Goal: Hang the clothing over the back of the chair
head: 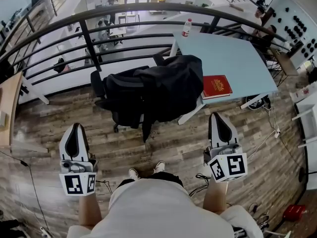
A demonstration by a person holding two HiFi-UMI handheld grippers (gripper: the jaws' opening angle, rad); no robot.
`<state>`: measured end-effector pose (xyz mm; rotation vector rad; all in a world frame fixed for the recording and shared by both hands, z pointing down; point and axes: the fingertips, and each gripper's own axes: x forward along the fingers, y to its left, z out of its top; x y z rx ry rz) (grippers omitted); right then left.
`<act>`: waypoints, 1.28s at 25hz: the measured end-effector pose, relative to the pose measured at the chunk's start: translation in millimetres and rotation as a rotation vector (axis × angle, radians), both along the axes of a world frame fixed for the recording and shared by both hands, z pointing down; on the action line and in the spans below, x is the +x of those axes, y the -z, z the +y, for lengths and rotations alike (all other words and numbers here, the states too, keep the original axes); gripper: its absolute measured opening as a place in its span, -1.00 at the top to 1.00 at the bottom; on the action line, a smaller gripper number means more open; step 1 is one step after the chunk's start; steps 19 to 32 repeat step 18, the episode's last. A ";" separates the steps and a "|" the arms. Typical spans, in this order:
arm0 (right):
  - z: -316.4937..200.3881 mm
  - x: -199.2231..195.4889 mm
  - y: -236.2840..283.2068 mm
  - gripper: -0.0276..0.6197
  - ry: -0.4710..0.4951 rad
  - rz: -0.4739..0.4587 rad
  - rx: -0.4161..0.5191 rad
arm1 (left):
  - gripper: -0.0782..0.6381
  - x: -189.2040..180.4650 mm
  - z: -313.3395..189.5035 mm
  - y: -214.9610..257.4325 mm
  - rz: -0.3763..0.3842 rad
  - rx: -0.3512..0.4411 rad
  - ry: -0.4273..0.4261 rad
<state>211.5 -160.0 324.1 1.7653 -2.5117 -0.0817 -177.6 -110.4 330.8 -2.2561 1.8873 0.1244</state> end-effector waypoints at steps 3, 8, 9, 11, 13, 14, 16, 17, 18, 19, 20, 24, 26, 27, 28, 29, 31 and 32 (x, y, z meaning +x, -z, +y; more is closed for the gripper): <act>0.4 -3.7 -1.0 0.86 0.010 -0.002 -0.002 | 0.70 -1.3 1.4 -1.0 -0.003 -0.005 0.004; -0.1 -10.7 -4.9 0.86 0.027 -0.004 -0.015 | 0.70 -2.7 4.0 -2.0 -0.003 -0.013 0.010; 0.4 -12.2 -5.7 0.86 0.031 -0.002 -0.017 | 0.70 -2.4 4.6 -2.4 -0.003 -0.014 0.009; 1.4 -14.1 -7.3 0.86 0.035 0.000 -0.021 | 0.70 -1.6 4.8 -3.6 -0.003 -0.018 0.006; 1.9 -14.7 -9.2 0.86 0.036 0.001 -0.027 | 0.70 -1.3 4.3 -5.6 -0.001 -0.023 0.004; 1.7 -14.8 -10.4 0.86 0.036 0.002 -0.031 | 0.70 -1.5 3.9 -6.5 0.000 -0.025 0.003; 1.0 -15.2 -12.5 0.86 0.036 0.004 -0.036 | 0.70 -1.8 2.5 -8.0 0.001 -0.027 0.002; 0.7 -15.4 -13.3 0.86 0.036 0.005 -0.039 | 0.70 -1.8 1.7 -8.6 0.002 -0.028 0.001; 0.4 -15.6 -14.1 0.86 0.036 0.005 -0.041 | 0.70 -1.9 0.8 -9.1 0.002 -0.029 0.001; 0.4 -15.6 -14.1 0.86 0.036 0.005 -0.041 | 0.70 -1.9 0.8 -9.1 0.002 -0.029 0.001; 0.4 -15.6 -14.1 0.86 0.036 0.005 -0.041 | 0.70 -1.9 0.8 -9.1 0.002 -0.029 0.001; 0.4 -15.6 -14.1 0.86 0.036 0.005 -0.041 | 0.70 -1.9 0.8 -9.1 0.002 -0.029 0.001; 0.4 -15.6 -14.1 0.86 0.036 0.005 -0.041 | 0.70 -1.9 0.8 -9.1 0.002 -0.029 0.001; 0.4 -15.6 -14.1 0.86 0.036 0.005 -0.041 | 0.70 -1.9 0.8 -9.1 0.002 -0.029 0.001; 0.4 -15.6 -14.1 0.86 0.036 0.005 -0.041 | 0.70 -1.9 0.8 -9.1 0.002 -0.029 0.001; 0.4 -15.6 -14.1 0.86 0.036 0.005 -0.041 | 0.70 -1.9 0.8 -9.1 0.002 -0.029 0.001; 0.4 -15.6 -14.1 0.86 0.036 0.005 -0.041 | 0.70 -1.9 0.8 -9.1 0.002 -0.029 0.001; 0.4 -15.6 -14.1 0.86 0.036 0.005 -0.041 | 0.70 -1.9 0.8 -9.1 0.002 -0.029 0.001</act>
